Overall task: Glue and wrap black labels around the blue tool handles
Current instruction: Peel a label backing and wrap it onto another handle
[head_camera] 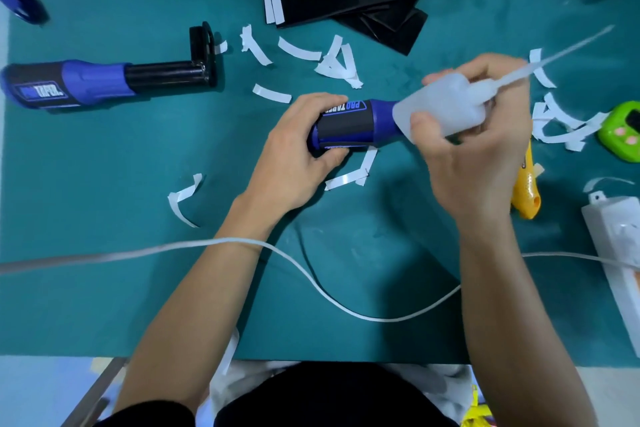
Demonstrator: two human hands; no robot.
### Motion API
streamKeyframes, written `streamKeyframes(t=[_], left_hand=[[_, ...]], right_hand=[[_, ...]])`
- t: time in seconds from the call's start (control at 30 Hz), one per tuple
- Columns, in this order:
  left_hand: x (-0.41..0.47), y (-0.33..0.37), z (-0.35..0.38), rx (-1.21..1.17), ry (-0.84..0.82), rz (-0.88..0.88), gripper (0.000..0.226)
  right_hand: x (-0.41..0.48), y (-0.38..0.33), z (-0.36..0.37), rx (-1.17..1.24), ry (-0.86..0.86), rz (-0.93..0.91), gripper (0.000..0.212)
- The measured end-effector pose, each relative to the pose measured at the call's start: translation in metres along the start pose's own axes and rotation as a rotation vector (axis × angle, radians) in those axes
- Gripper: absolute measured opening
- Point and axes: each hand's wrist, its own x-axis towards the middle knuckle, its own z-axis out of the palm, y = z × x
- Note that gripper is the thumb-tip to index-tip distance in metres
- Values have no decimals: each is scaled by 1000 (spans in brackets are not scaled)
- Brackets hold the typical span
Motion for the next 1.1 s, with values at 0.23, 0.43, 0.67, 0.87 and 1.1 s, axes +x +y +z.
streamKeyframes(t=[0.23,0.43,0.67,0.87,1.1], left_hand=[[0,2,0,26,-8,-12,56],[0,2,-1,27,-10,-24,57],[1,0,1,-9,2,-44,56],[1,1,0,-25,-8,-53,58],[2,1,0,-24,-10,-67,60]], right_hand=[[5,5,-10,169,-83,99,39],[7,-1,-14,316,-196,142,31],[5,3,-12,499,-100,337,33],[4,6,-8,856,-74,630,24],[3,6,-4,759,21,574,25]])
